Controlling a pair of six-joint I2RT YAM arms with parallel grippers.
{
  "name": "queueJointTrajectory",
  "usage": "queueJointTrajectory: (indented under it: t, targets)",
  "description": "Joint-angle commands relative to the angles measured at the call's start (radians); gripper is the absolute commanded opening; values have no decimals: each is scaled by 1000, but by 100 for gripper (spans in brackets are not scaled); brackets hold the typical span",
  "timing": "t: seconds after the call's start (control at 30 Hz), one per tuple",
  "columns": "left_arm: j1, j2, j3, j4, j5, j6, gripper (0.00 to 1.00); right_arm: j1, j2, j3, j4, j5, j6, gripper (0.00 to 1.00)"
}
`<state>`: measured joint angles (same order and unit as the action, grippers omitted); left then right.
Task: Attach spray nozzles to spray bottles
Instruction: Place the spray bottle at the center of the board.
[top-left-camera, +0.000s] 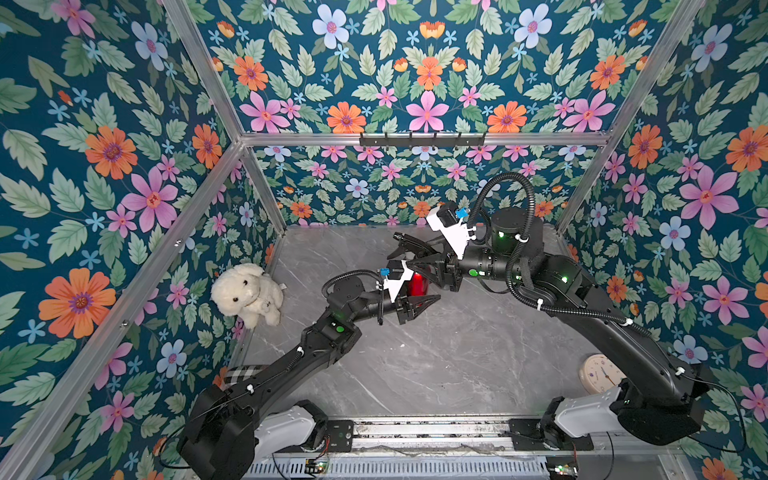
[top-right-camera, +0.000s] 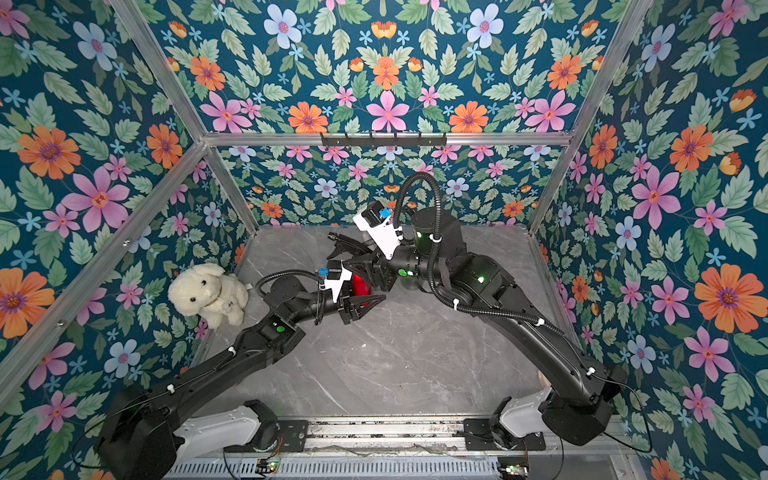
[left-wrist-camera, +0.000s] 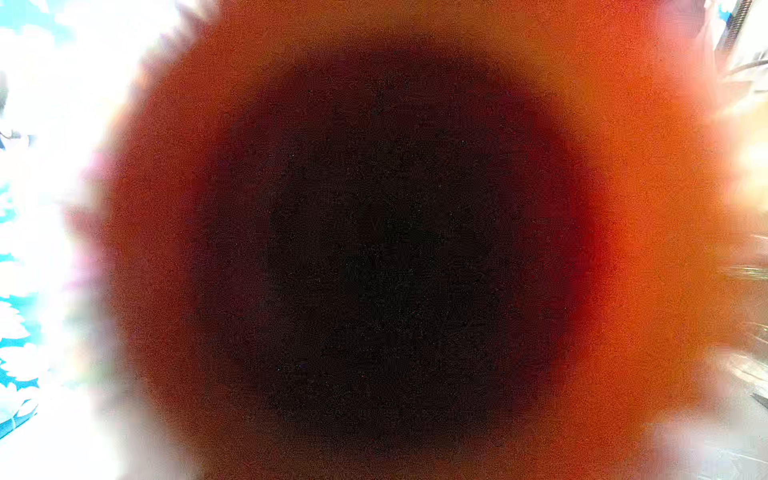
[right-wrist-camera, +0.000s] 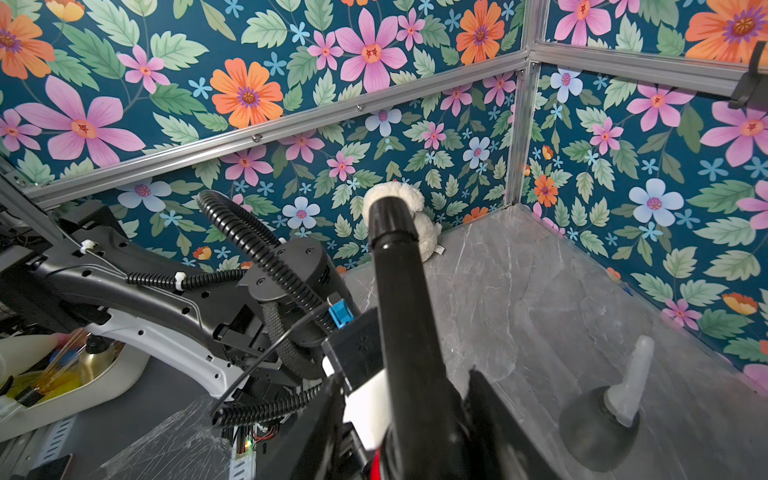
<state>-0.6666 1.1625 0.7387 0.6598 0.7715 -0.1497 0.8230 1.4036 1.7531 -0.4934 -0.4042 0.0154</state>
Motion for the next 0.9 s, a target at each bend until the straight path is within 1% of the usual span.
queueJointTrajectory:
  t: [0.0,0.17,0.2,0.5,0.53,0.57,0.63,0.67,0.7,0.73,0.77,0.83,0.87]
  targets:
    - [1,6,4,-6,9,-10,0,-8,-2,12,19,-57,-17,48]
    - [1,11,4,-3,34,-11,0,-35,3,6,58,-98,6,48]
    - [1,11,5,-2,38,-11,0,-36,3,3,66,-103,6,46]
    - [1,8,5,1,24,-21,0,-36,9,2,64,-118,-1,17]
    - [1,8,5,-1,20,-21,5,-36,9,0,65,-116,-2,13]
    - [1,6,5,-4,18,-19,13,-37,8,-1,69,-116,-3,8]
    - [1,5,6,-8,7,-19,33,-36,9,2,67,-114,-2,0]
    - [1,3,6,-14,-1,-18,46,-36,9,2,70,-114,-2,0]
    - [1,3,7,-21,-10,-15,56,-36,9,2,70,-113,-2,0]
    - [1,3,9,-27,-16,-14,62,-36,8,1,70,-111,-3,0]
    - [2,3,11,-32,-22,-13,74,-36,8,0,72,-110,-3,0]
    - [1,1,11,-36,-29,-11,82,-36,8,-4,75,-109,-3,0]
    - [3,-1,11,-40,-39,-11,88,-36,5,-9,80,-101,-2,0]
